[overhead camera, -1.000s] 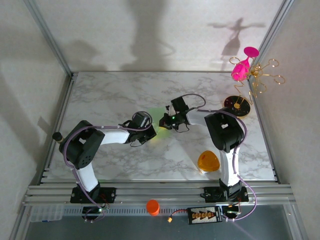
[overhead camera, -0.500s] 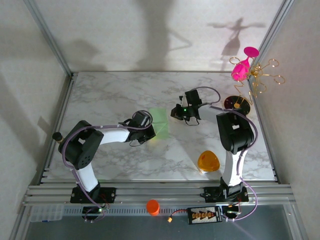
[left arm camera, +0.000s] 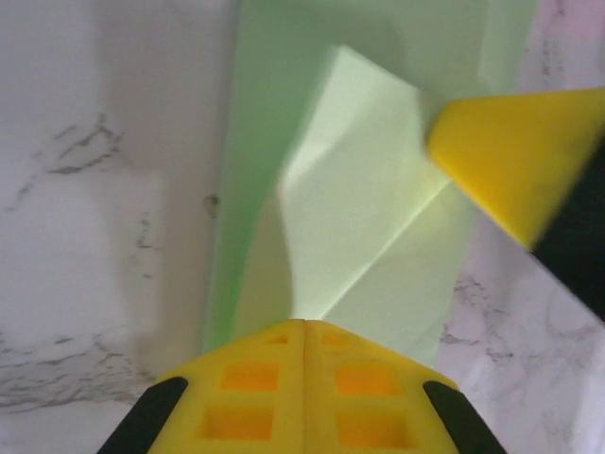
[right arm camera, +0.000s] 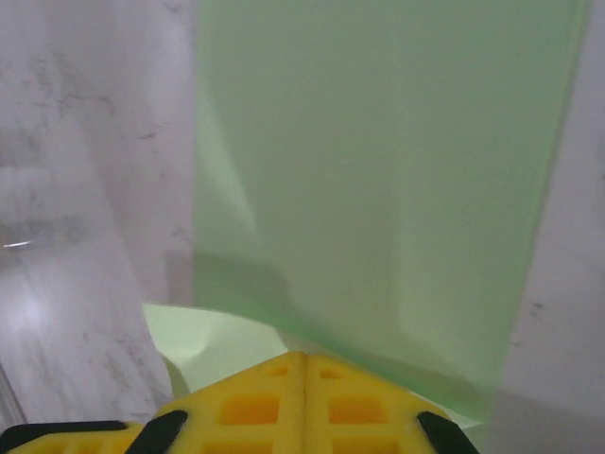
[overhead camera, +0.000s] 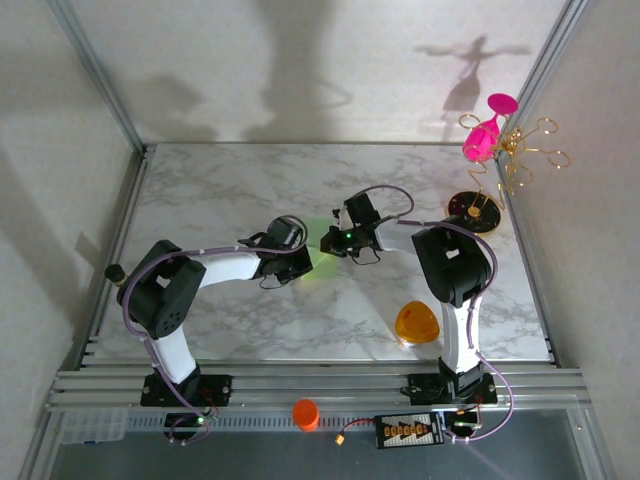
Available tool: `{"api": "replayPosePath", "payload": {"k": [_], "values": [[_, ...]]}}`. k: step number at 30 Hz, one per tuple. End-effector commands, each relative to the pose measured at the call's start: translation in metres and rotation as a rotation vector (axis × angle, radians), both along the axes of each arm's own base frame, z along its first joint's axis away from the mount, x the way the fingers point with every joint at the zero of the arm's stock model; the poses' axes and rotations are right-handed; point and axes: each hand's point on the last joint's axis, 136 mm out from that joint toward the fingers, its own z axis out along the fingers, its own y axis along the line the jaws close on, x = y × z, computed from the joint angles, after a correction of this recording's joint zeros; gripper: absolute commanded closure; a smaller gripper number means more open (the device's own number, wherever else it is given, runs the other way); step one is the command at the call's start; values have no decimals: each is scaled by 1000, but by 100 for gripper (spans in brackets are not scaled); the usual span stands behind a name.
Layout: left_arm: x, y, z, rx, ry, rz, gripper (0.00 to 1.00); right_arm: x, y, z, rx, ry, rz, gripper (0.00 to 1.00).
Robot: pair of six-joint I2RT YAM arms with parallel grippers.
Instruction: Fold a paper plane with a square sheet of paper (pick it up from the middle)
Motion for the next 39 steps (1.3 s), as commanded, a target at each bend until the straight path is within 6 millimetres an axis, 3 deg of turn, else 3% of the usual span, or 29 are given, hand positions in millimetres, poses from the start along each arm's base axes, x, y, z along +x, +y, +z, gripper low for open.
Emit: {"api": "replayPosePath", "payload": {"k": [1,9,14,21,24,27,30,33,36,39], "values": [[11,-16,20,-62,-50,-41,99,-6,-11,-21,-58,45,-20,98],[27,-27,2,-48,-31,-41,94,-14,-17,-34,-83,73,-28,98],[22,-28,-15,-38,9,-59,94,-15,-19,-36,-96,80,-35,98],[-13,8,-44,41,86,-36,94,-20,-30,-50,-156,109,-58,99],[-31,23,-48,61,105,-29,93,-24,-36,-59,-190,126,-65,99],[-51,26,-48,33,145,-50,92,-26,-38,-64,-194,134,-65,99],[-65,34,-41,37,157,-58,92,-28,-38,-64,-161,133,-68,99],[-61,47,-28,55,135,-40,92,-26,-37,-62,-140,133,-73,99],[-36,38,4,-11,55,-26,91,-18,-27,-46,-81,103,-60,99],[-4,16,38,-103,-42,-11,87,-3,-13,-16,-9,45,-41,98]]}}
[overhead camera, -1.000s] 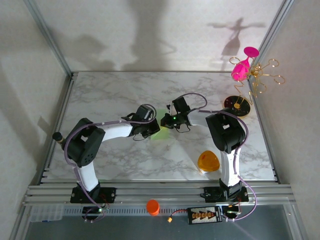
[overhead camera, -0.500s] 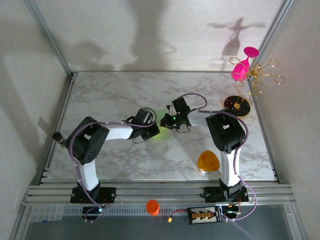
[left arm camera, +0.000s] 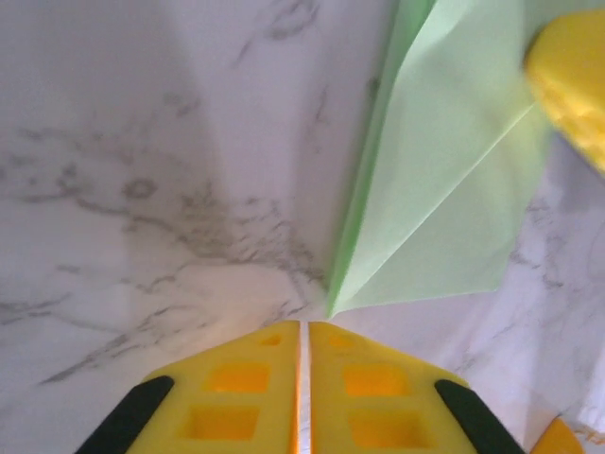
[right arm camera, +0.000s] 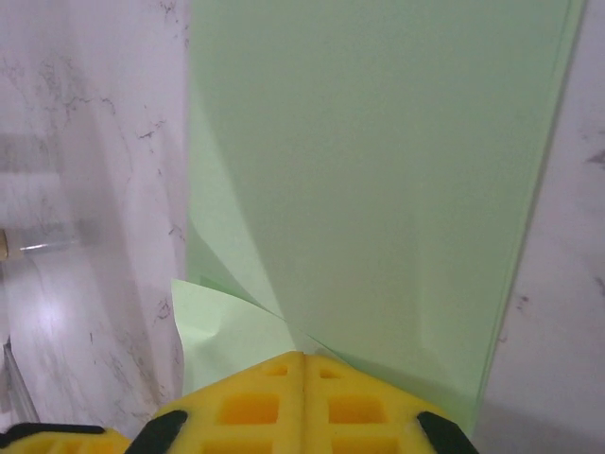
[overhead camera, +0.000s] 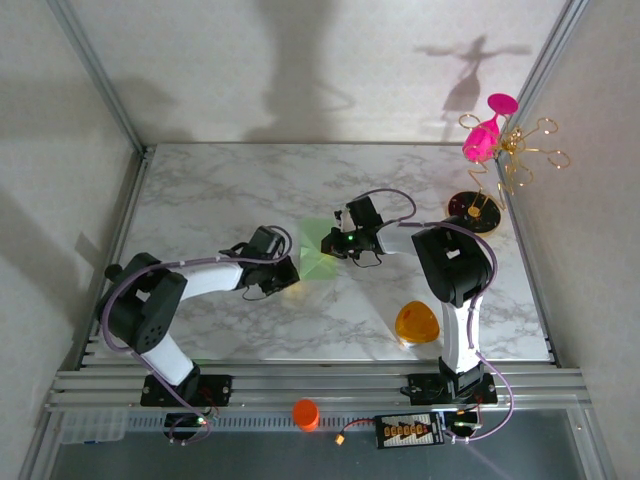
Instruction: Fold a paper plane with a square sheet of paper (pick it up from the middle)
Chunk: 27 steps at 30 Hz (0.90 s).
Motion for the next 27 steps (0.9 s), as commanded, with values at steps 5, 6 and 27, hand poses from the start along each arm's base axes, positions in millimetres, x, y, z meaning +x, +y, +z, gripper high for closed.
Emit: {"api": "replayPosePath", "payload": {"k": [5,6,27], "values": [[68,-26,48,-111,-155,71,84,19,9,42,81,-39,-26,86],[77,-27,47,-110,-162,87,84,20,10,49,101,-45,-31,84],[80,1,-33,23,-10,287,95,6,-40,32,-35,108,-346,56]]}}
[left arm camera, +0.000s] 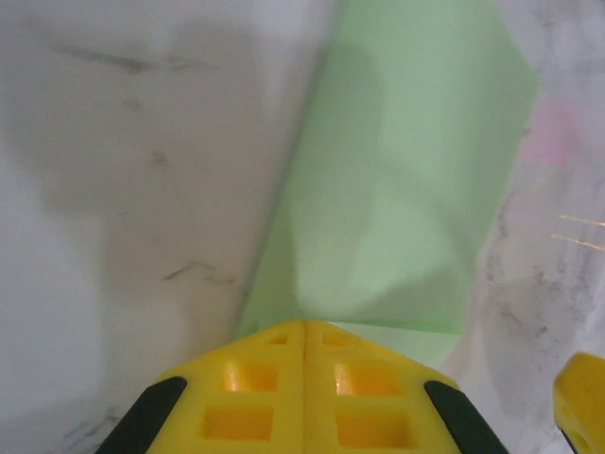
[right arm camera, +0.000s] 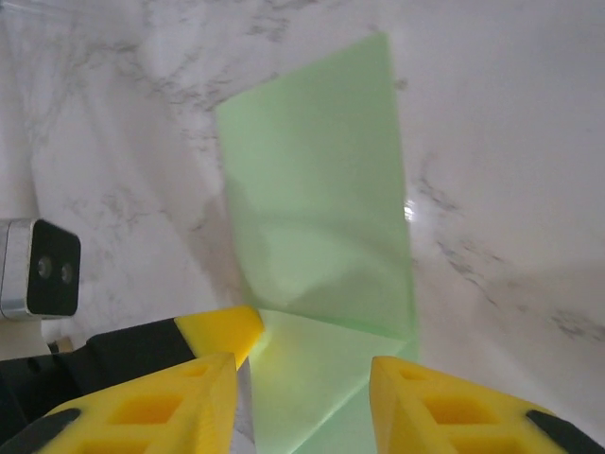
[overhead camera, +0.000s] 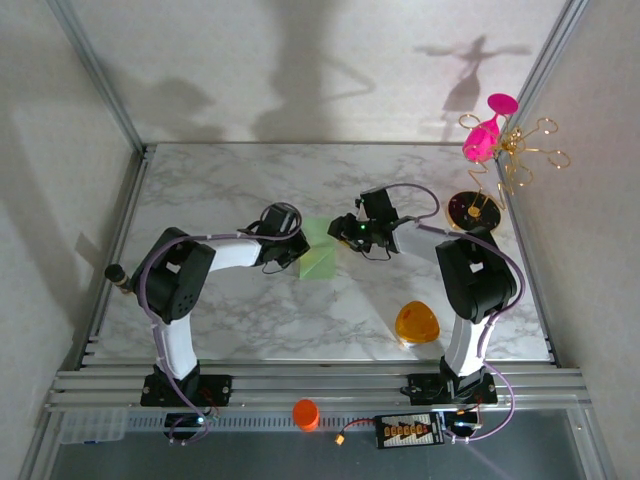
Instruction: Fold a paper plane with a square sheet of paper (pick it up from the middle)
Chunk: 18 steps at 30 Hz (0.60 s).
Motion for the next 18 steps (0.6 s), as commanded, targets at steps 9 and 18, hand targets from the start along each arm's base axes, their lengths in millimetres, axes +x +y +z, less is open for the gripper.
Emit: {"api": "replayPosePath", "payload": {"k": [9,18], "values": [[-21,24,-36,19,95,127,95,-20,12,-31,-48,154,-74,55],[-23,22,-38,8,101,113,95,-18,25,-31,-13,148,-66,61]]}}
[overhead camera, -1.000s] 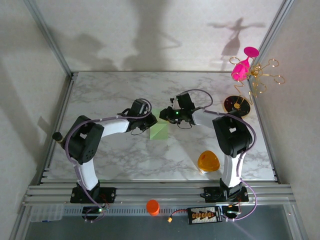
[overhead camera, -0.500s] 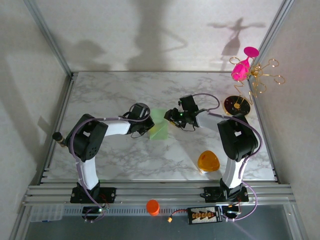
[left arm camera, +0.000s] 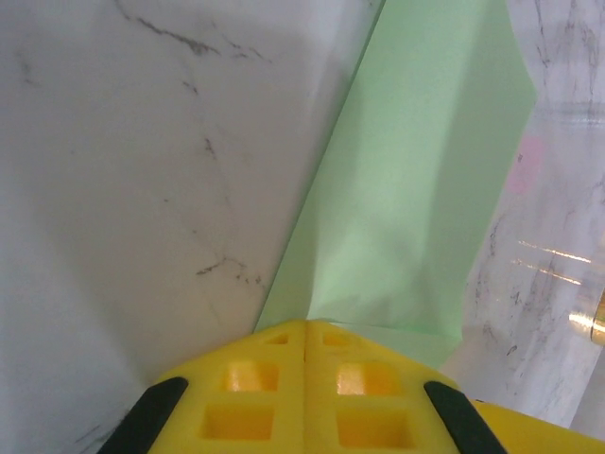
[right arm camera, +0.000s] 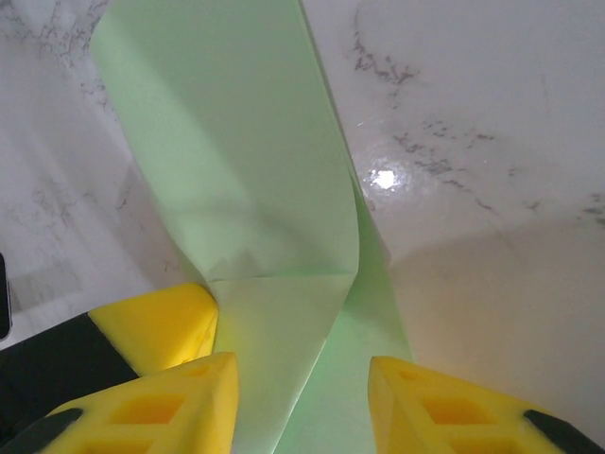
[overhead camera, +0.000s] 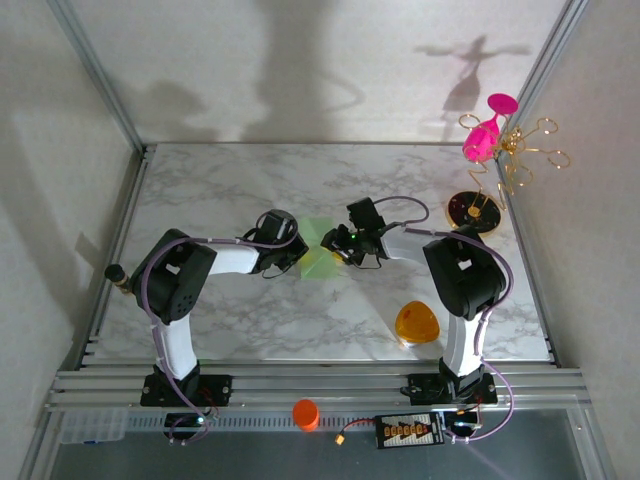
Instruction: Fold a paper plane with a square sheet of paper (pick it up from the middle)
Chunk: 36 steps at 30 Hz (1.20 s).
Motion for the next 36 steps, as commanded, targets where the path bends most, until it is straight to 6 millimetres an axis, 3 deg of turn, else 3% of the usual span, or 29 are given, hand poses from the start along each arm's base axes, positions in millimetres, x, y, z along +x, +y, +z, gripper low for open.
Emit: {"api": "replayPosePath", "payload": {"k": [1,6,12,22,29,36], "values": [[-23,20,-36,80,121,24,95,4,8,-2,10,1,-2,61],[-23,20,-35,76,120,22,95,3,10,-5,9,8,4,62],[-24,19,-36,75,120,21,95,2,19,-5,43,8,40,72],[-23,20,-34,77,117,19,95,-1,26,1,89,-12,72,81],[-18,16,-23,55,91,16,94,-4,28,0,113,-7,75,83],[-6,11,6,5,22,12,90,-6,27,-6,123,17,60,89]]}}
